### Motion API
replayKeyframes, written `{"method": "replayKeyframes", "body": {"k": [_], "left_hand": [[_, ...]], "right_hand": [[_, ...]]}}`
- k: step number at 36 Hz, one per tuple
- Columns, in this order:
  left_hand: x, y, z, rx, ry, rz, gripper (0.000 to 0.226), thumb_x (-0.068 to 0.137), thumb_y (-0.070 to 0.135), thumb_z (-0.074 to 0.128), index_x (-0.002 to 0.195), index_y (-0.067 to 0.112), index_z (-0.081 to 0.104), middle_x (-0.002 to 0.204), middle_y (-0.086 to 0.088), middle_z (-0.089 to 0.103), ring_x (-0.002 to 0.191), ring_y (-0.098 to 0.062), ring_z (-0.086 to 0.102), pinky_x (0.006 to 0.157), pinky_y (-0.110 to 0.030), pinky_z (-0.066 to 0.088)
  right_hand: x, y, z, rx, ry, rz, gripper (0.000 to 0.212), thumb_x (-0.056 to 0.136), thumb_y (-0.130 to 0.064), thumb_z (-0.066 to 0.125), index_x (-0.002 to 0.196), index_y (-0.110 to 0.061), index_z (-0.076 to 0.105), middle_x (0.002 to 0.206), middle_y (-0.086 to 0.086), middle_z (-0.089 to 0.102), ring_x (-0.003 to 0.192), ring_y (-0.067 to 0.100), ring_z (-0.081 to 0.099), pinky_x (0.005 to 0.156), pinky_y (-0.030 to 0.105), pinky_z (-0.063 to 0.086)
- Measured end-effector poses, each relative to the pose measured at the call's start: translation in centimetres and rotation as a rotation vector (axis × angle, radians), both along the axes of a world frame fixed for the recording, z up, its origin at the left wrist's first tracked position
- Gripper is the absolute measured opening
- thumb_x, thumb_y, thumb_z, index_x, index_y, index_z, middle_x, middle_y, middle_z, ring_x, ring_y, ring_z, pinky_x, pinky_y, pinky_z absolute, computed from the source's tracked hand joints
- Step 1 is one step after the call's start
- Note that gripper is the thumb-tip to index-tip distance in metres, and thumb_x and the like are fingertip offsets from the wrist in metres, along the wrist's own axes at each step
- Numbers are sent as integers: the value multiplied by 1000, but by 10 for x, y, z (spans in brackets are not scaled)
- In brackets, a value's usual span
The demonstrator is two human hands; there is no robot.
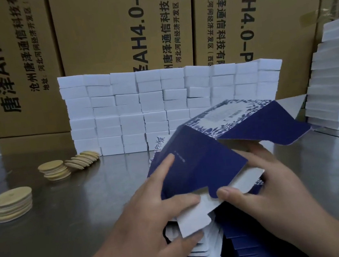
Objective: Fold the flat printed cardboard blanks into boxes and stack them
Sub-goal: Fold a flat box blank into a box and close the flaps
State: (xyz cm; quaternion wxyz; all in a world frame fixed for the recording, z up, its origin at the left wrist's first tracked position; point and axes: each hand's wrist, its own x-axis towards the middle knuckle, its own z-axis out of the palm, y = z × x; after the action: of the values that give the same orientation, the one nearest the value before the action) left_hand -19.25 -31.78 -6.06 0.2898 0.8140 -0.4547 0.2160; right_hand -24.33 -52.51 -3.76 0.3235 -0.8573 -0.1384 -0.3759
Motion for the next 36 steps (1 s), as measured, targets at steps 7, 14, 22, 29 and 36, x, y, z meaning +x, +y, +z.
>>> {"method": "replayKeyframes", "body": {"k": [7,14,22,29,36], "left_hand": [[-4,-6,4,187,-115,184,80,67,71,27,136,58,-11,154,10,-22,138,3,5,108,-13,6],[-5,-1,7,330,46,252,81,51,79,-3,96,44,-61,117,31,-58,99,25,-48,83,4,-23],[-7,3,5,104,154,232,85,39,93,-20,108,55,-50,118,46,-46,98,35,-37,82,10,4],[0,6,-5,-63,124,169,74,66,81,2,127,51,-25,129,51,-25,119,30,-23,89,8,-6],[5,3,-10,-226,77,157,58,79,58,14,134,47,-1,137,38,6,122,32,-6,89,10,4]], "right_hand": [[0,-1,-7,-28,33,4,42,50,-68,56,90,-56,57,129,-60,10,115,-32,26,83,-6,26],[-2,-1,-7,-73,10,-4,44,52,-69,55,92,-50,52,137,-50,9,109,-32,33,83,-6,26],[-2,-1,-4,-162,-123,28,50,61,-57,62,106,-36,61,145,-28,33,130,-10,33,95,-2,25],[-3,-1,-9,-118,-89,66,65,72,-53,52,133,-40,34,144,-43,10,130,-18,26,97,-3,20],[3,-1,-15,-51,-259,20,41,88,-24,50,128,-26,47,138,-26,43,127,-9,40,97,3,32]]}}
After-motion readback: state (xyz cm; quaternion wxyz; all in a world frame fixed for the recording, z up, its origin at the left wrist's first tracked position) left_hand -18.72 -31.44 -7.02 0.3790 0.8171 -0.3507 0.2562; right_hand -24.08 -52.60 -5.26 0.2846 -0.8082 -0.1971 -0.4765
